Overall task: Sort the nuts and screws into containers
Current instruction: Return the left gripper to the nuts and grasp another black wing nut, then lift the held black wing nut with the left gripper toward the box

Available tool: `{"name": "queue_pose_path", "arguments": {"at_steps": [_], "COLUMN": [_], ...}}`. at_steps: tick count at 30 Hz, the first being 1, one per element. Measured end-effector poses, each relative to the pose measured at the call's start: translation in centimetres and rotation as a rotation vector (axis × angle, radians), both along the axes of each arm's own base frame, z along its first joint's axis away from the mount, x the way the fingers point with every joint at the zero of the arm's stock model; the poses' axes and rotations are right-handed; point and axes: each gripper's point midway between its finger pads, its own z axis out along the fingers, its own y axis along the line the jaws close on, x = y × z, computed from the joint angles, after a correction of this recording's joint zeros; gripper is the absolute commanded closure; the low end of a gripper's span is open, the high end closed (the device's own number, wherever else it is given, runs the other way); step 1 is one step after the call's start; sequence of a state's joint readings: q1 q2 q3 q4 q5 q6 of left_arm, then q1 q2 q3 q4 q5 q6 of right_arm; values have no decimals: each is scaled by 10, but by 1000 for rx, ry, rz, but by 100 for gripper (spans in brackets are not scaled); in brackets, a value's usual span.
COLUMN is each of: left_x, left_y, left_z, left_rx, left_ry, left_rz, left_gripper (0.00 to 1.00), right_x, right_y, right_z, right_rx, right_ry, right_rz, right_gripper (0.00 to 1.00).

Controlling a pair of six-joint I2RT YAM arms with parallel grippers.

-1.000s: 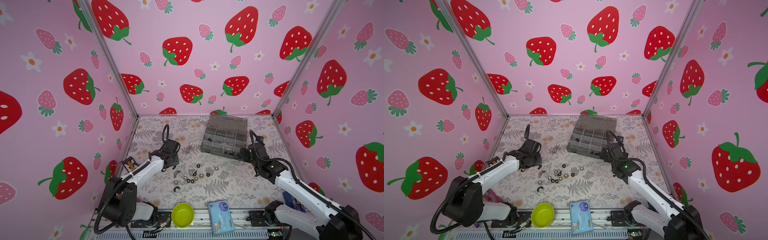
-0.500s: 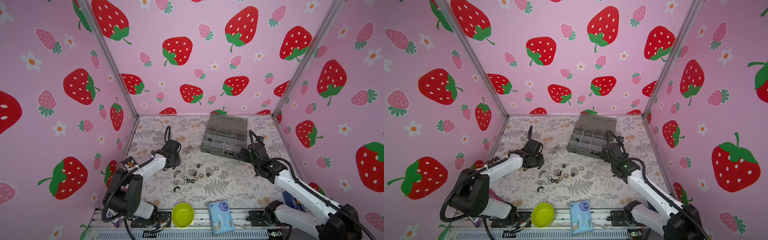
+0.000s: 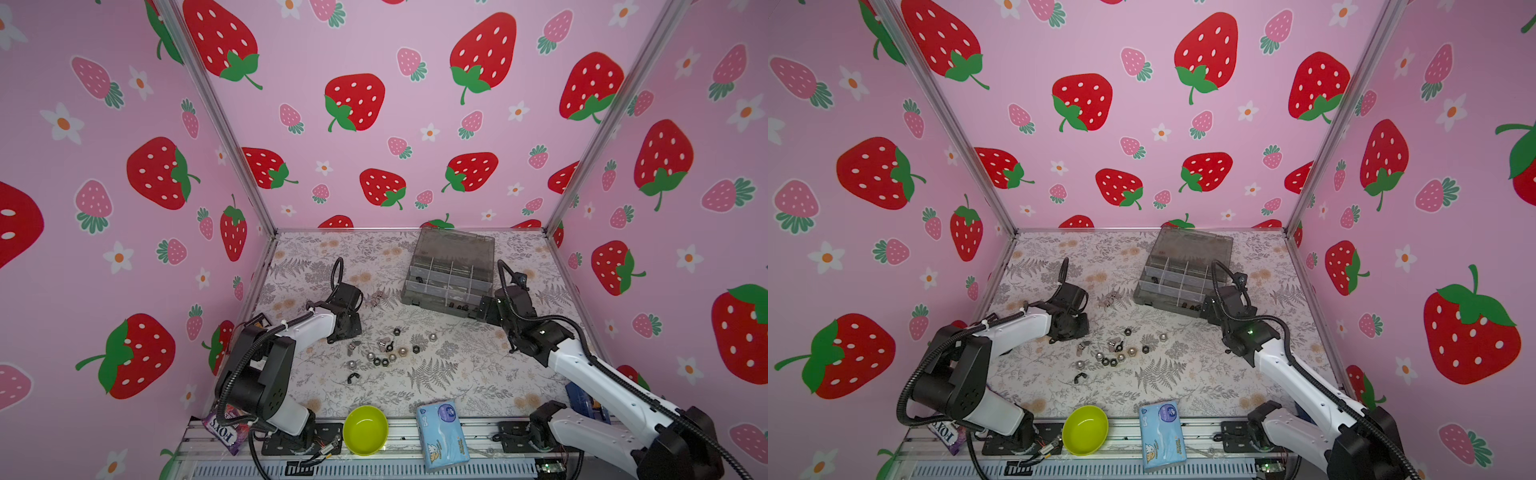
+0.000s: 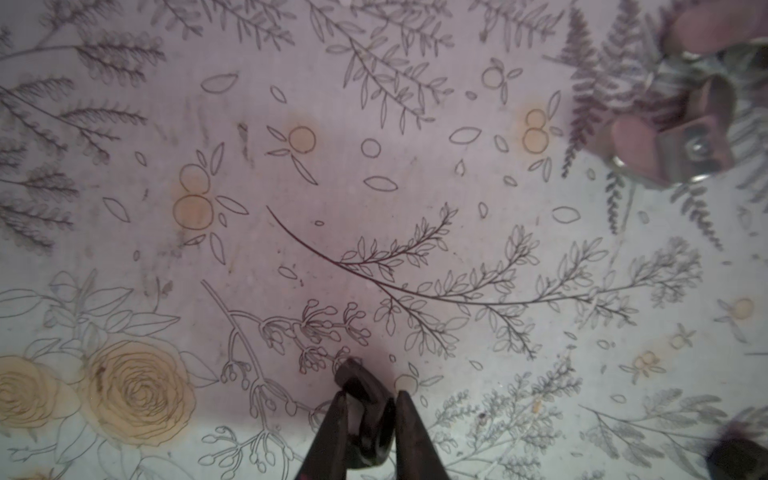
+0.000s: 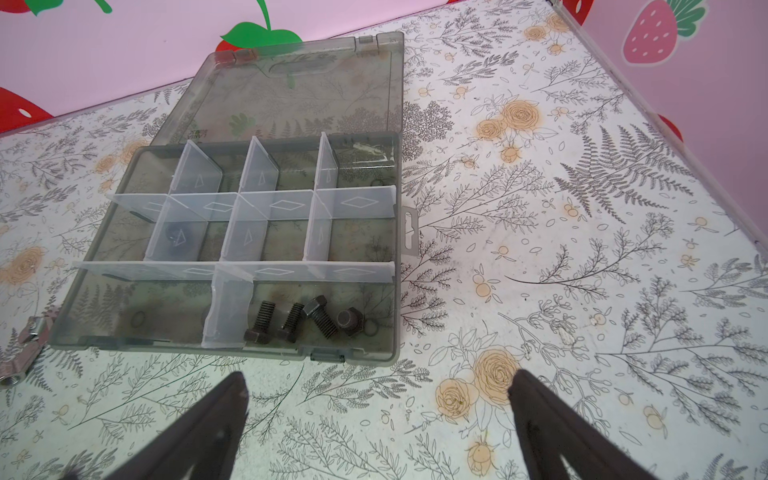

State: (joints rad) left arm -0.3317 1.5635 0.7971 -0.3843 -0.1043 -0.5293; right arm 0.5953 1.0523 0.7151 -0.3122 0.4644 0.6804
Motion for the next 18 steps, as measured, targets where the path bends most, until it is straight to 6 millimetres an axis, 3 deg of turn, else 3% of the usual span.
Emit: {"name": "queue_pose_path", "arguments": {"at_steps": [9,13,18], "left_x": [7,9,11], "left_y": [-2,-2,-2], "left_z": [1,-1,0], "left_rx": [-11,-12,-18], "left_ry": [-26,-31,-34], "left_rz": [5,8,13], "left_gripper": [79,71,70], "right_x": [0,1,1], "right_y": [0,0,1], "right_z": [-3,-5,-7], "right_rx": [-6,-9,-13], "right_ry": [8,13,19], "right_rz": [-1,0,0], "right_gripper": [0,0,0]}}
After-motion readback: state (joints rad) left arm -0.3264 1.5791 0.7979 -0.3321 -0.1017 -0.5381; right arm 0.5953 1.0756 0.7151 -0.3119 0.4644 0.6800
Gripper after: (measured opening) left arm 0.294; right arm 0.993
